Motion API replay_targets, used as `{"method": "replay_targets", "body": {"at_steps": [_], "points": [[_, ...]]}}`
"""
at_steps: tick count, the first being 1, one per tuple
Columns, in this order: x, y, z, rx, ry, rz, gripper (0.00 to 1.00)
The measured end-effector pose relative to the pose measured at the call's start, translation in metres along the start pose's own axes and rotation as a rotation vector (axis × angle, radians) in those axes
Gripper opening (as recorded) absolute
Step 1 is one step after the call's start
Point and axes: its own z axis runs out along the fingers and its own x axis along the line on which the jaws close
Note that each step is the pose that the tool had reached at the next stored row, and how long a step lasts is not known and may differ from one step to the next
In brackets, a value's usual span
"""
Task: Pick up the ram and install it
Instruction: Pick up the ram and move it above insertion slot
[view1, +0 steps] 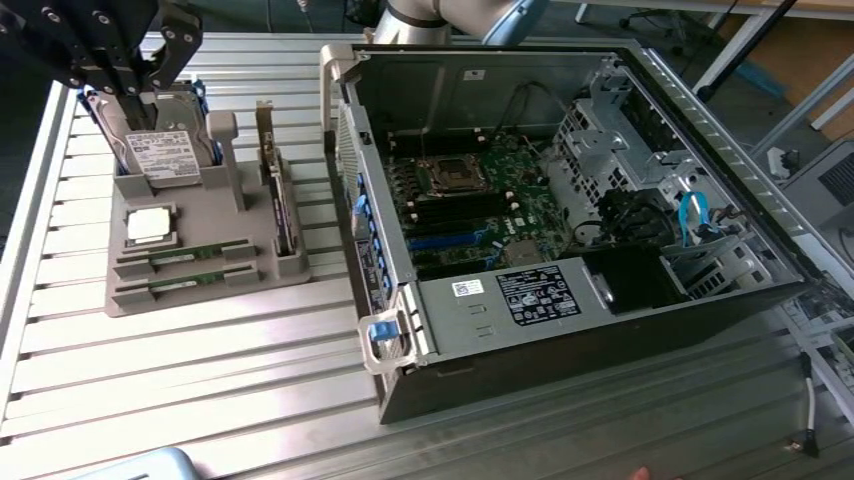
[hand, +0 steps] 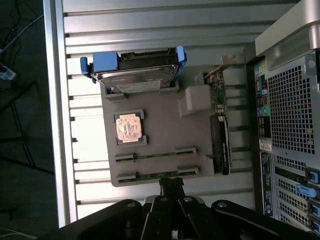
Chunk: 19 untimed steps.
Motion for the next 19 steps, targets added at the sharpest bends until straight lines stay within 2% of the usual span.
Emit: {"method": "replay_targets", "body": {"at_steps": [19], "points": [[0.0,0.0,0.0,-0.0084,0.0161,-0.123,0.1]]}}
